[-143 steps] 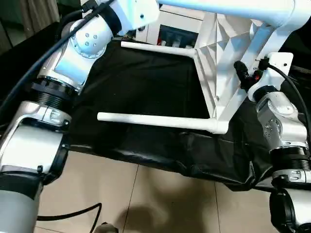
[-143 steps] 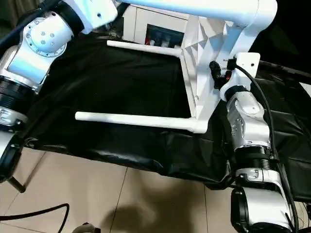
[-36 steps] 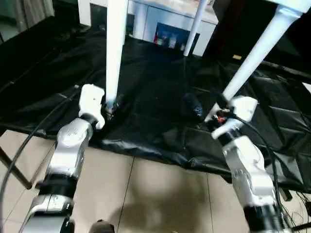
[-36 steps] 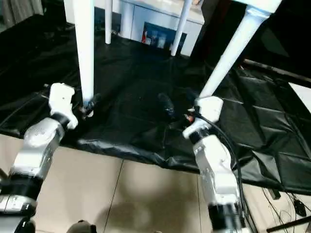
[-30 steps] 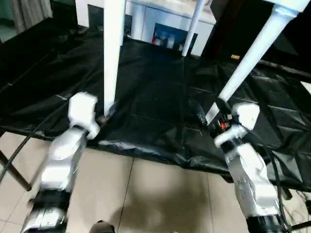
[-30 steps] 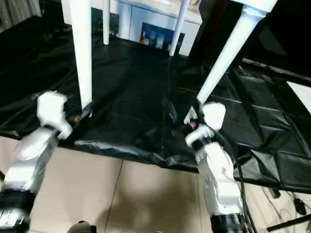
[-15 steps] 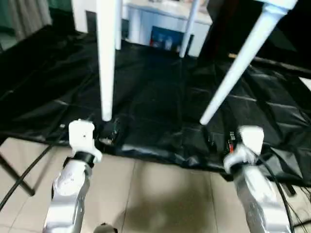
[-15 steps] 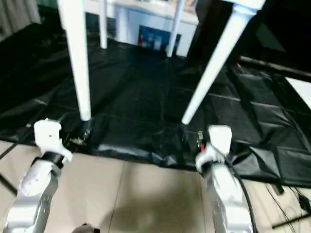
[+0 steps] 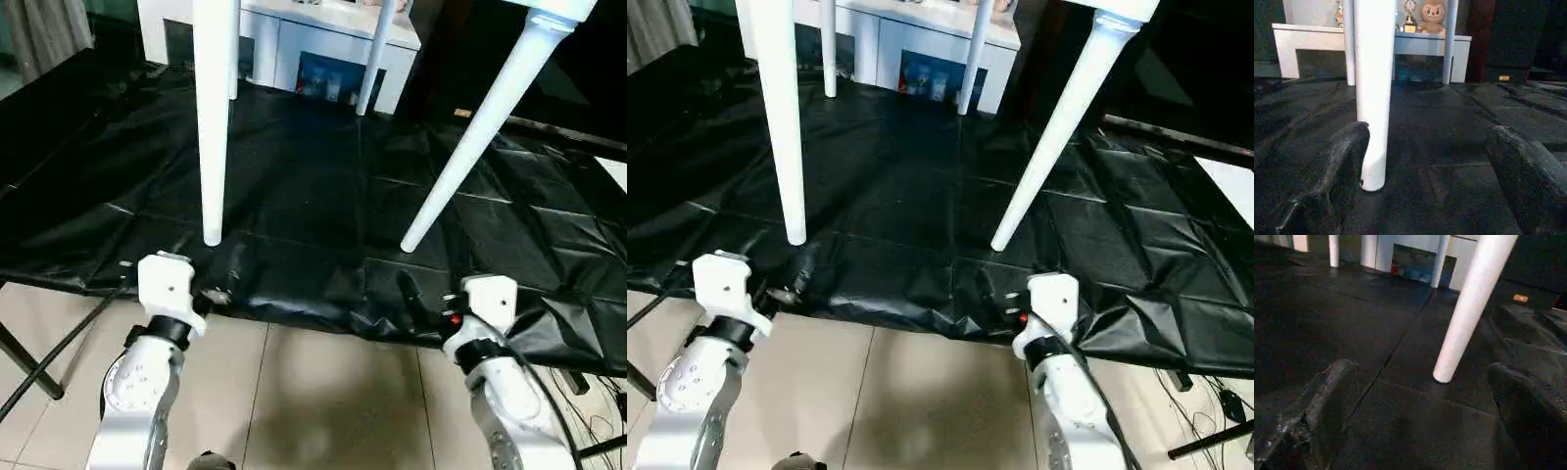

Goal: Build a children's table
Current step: Flip table

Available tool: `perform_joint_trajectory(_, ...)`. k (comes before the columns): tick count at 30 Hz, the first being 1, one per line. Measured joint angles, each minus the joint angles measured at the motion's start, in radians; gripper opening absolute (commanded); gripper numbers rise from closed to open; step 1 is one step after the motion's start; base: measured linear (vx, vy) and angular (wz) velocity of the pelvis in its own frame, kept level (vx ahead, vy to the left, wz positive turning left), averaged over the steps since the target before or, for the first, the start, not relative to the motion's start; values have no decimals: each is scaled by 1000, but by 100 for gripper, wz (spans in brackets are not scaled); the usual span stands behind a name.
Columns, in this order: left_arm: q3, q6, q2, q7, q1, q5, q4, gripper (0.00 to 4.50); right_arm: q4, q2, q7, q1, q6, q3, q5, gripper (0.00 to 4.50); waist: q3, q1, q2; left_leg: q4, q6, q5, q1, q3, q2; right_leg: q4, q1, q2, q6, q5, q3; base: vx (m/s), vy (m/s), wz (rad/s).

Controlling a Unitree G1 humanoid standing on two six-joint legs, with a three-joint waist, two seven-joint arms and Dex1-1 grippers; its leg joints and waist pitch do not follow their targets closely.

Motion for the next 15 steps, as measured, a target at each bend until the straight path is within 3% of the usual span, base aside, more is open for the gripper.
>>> perform_joint_trajectory(3,0,0,-4,3,5,0,-21,423,0,8,35,1,-1,-13,39,450,-1,0,-1,0,0,0,3,0,0,0,1,0,0,0,0,0,0,0)
perform_joint_trajectory(15,-1,5,-2,15,25,7,-28,423,31,31,30,10,-45,-4,27,450,-1,-2,-1,0,0,0,8,-2,0,-4,1,0,0,0,-1,0,0,0)
